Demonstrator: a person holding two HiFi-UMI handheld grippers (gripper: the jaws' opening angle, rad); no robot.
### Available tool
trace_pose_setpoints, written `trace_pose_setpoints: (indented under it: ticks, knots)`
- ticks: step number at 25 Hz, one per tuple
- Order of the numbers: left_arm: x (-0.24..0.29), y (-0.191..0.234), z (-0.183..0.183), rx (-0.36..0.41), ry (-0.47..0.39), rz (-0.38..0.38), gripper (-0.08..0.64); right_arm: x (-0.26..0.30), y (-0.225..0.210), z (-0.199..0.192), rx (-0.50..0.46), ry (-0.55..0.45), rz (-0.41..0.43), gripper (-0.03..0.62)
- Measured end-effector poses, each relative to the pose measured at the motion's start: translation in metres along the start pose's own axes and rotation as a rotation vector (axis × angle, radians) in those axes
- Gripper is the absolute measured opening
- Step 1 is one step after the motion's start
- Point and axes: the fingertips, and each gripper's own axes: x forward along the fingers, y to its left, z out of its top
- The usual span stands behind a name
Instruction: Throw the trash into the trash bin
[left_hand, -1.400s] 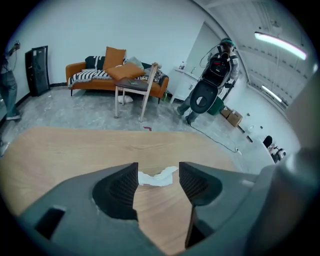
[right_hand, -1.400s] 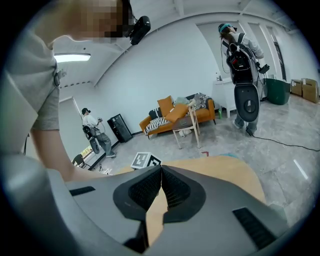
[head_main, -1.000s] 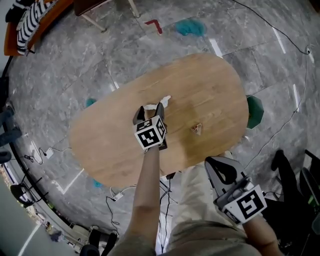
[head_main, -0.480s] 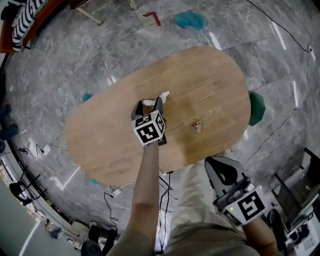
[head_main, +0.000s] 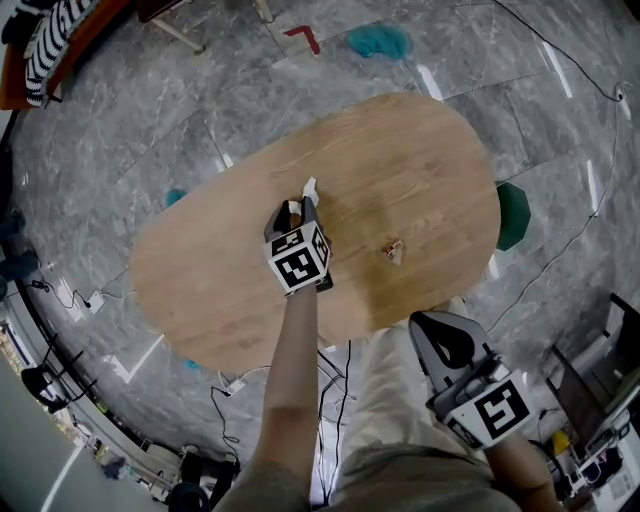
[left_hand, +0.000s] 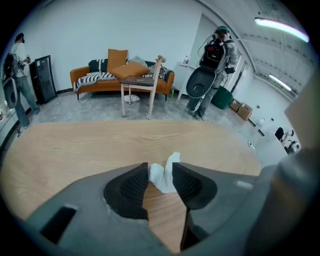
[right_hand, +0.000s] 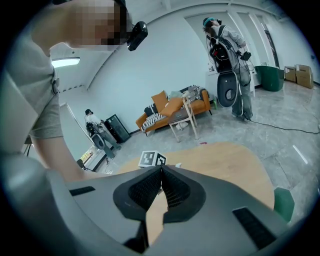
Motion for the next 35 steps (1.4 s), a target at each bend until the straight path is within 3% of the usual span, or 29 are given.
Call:
trace_pose_setpoints:
  ticks: [10, 35]
  knots:
    - [-0.024, 0.001, 0.011, -0.011, -0.035, 0.017, 0.057, -0.003, 0.009, 0.012, -0.016, -0.023, 0.011, 0.009]
    - [-0.122, -0.029, 0.038, -0.024, -0.087, -0.048, 0.035, -0.043, 0.036, 0.057, -0.120, -0.124, 0.046, 0.009]
